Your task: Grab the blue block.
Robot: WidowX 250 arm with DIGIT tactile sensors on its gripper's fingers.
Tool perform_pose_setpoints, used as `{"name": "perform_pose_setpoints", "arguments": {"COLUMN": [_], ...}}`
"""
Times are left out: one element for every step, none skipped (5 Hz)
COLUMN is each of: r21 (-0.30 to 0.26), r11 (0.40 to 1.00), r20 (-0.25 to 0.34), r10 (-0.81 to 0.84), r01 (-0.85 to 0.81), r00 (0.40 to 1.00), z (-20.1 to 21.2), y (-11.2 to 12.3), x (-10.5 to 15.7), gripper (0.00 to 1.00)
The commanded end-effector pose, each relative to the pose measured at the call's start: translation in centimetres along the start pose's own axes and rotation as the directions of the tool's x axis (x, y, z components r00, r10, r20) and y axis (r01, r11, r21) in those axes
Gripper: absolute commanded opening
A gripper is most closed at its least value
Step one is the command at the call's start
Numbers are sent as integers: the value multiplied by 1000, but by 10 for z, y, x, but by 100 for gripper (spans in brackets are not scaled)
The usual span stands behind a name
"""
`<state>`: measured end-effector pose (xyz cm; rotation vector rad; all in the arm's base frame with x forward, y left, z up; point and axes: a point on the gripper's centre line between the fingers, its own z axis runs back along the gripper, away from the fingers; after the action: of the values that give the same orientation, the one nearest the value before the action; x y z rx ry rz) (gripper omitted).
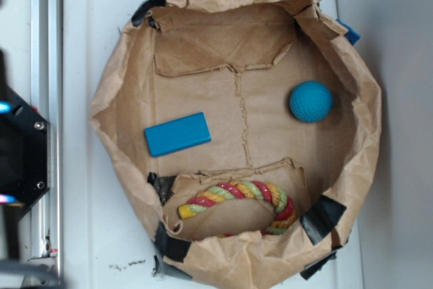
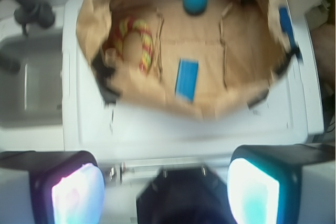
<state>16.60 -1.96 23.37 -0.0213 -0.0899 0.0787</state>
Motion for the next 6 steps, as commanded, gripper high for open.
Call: {"name": "perform_pose_setpoints", "arguments": {"r21": [21, 30, 23, 6, 6, 6], "r11": [995, 993, 994, 993, 993, 993], "r20": [24, 17, 33, 26, 26, 26], "r10": [96, 113, 109, 114, 114, 114], "r01": [-97, -114, -110, -114, -114, -114], "r00": [995, 993, 993, 993, 993, 993], "z": [-20, -35, -45, -67, -67, -67], "y": [6, 9, 7, 15, 15, 15], "x": [59, 56, 51, 47, 47, 47], "gripper": [100, 100, 100, 100, 100, 100]}}
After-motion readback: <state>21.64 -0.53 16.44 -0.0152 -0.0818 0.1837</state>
